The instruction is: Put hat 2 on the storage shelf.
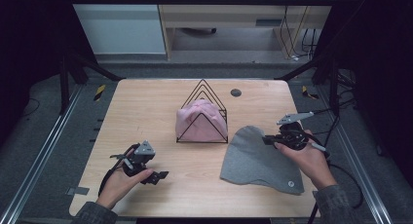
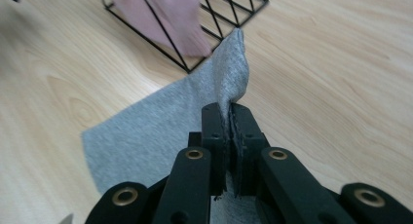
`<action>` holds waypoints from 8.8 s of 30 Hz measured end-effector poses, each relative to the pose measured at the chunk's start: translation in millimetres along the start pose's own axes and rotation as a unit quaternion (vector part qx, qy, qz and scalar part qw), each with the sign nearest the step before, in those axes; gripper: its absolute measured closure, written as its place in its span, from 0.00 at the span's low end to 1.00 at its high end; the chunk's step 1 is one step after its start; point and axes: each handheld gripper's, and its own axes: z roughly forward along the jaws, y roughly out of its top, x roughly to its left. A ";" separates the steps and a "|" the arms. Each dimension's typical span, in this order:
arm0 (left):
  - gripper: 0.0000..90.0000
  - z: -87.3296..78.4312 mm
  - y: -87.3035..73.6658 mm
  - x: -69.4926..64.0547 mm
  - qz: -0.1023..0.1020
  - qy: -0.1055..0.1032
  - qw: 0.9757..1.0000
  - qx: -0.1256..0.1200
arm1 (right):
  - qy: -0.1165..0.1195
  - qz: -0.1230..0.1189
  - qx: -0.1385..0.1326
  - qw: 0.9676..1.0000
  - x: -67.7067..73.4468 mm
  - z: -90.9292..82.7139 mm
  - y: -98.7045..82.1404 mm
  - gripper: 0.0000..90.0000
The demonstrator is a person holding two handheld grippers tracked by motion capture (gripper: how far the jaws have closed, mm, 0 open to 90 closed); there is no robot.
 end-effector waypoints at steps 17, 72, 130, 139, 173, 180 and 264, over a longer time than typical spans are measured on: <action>0.13 2.4 2.2 -5.7 0.013 -0.030 0.999 -0.003 | 0.039 -0.060 -0.036 0.997 47.7 -18.8 42.1 0.96; 0.16 -28.3 70.6 -11.6 0.087 -0.047 0.994 -0.053 | 0.084 -0.185 -0.089 0.975 140.4 -35.3 144.7 0.96; 0.98 -114.7 195.3 -3.3 0.121 -0.015 0.988 -0.094 | 0.006 -0.129 -0.153 0.980 88.9 -67.9 174.6 0.96; 0.98 -135.6 234.7 12.9 0.107 0.012 0.987 -0.122 | -0.021 -0.118 -0.185 0.975 70.1 -75.1 205.9 0.96; 0.98 -82.9 249.1 64.4 0.067 0.103 0.981 -0.152 | -0.075 -0.098 -0.178 0.976 18.5 8.1 246.3 0.96; 0.98 -59.4 236.1 66.4 0.057 0.102 0.983 -0.144 | -0.073 -0.092 -0.167 0.979 16.6 22.1 233.8 0.96; 0.98 -7.5 179.9 77.1 0.019 0.085 0.992 -0.092 | -0.031 -0.077 -0.096 0.992 23.5 90.4 179.1 0.95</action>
